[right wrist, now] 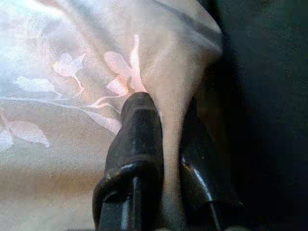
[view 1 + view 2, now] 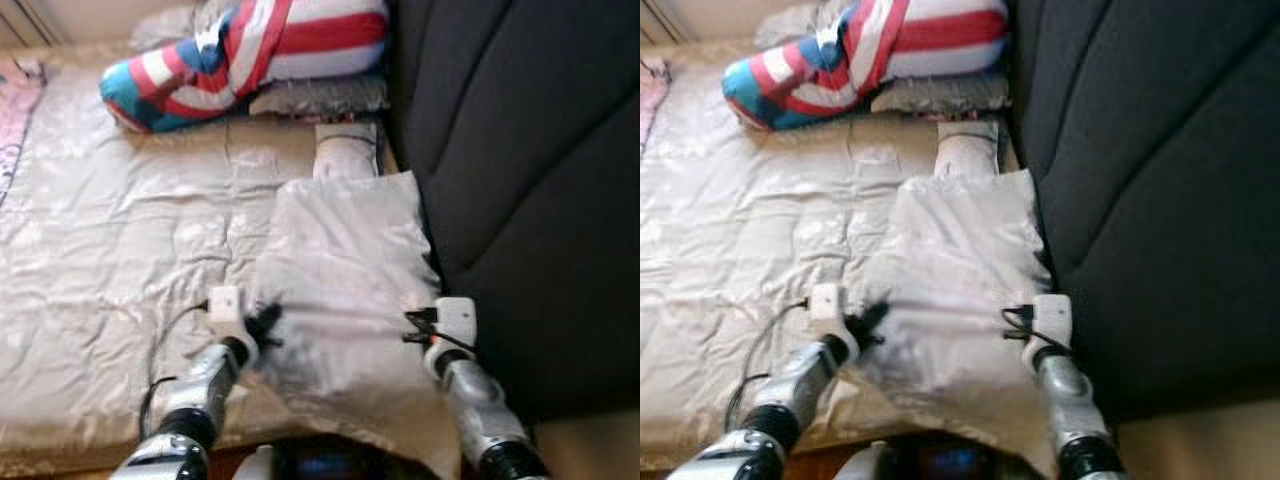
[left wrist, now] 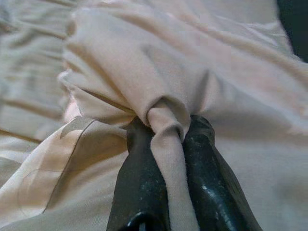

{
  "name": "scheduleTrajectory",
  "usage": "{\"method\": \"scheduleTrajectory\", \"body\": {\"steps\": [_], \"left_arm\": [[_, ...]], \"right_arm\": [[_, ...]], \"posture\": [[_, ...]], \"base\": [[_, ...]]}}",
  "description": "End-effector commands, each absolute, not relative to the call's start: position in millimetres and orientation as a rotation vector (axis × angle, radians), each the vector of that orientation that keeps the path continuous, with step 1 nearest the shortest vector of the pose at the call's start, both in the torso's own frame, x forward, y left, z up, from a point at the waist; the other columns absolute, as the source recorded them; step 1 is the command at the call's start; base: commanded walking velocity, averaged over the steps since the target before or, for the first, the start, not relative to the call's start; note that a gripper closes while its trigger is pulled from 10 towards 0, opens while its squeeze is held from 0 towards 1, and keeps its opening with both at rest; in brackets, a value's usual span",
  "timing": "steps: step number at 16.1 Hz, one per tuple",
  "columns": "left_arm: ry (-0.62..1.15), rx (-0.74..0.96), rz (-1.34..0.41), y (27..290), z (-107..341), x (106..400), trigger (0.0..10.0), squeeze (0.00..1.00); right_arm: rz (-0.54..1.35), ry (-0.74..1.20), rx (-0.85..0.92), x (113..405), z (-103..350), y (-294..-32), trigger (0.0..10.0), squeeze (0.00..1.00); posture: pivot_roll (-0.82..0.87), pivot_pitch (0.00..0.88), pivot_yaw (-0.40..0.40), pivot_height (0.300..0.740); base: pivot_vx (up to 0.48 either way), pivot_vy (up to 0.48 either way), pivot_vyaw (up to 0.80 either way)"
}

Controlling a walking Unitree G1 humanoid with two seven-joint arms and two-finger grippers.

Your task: Clean up the room

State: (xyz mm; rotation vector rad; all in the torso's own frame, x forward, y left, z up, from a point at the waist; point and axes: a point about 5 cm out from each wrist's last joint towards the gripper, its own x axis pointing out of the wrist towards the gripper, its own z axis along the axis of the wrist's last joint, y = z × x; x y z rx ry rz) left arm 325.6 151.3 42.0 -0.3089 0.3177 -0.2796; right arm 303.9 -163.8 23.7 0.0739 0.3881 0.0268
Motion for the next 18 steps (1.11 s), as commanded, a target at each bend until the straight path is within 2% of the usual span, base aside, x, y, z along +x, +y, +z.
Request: {"method": "scheduleTrajectory", "body": {"steps": [1, 6, 10, 12, 18], "left_arm": [[0.198, -0.328, -0.274, 158, 62, 335, 10.0, 0.0], [0.22, -0.32, -0.275, 157, 62, 337, 10.0, 0.0], [0.229, -0.357, -0.375, 131, 71, 346, 10.0, 0.0], [0.222, -0.377, -0.379, 127, 77, 351, 10.0, 0.0], [0.251, -0.433, -0.387, 126, 74, 352, 10.0, 0.0]], "right_arm": [[-0.008, 0.36, 0.069, 307, 29, -170, 10.0, 0.0], [-0.045, 0.357, 0.048, 315, 34, -179, 10.0, 0.0], [-0.065, 0.316, -0.008, 338, 58, -192, 10.0, 0.0], [-0.067, 0.291, -0.026, 347, 69, -195, 10.0, 0.0], [-0.034, 0.288, -0.074, 355, 74, -187, 10.0, 0.0]], "posture": [[-0.05, 0.222, -0.005, 0.74], [-0.04, 0.219, 0.001, 0.74], [-0.04, 0.216, 0.0, 0.74], [-0.04, 0.22, 0.004, 0.74], [-0.04, 0.246, 0.012, 0.74]], "base": [[0.0, 0.0, 0.0], [0.0, 0.0, 0.0], [0.0, 0.0, 0.0], [0.0, 0.0, 0.0], [0.0, 0.0, 0.0]]}}
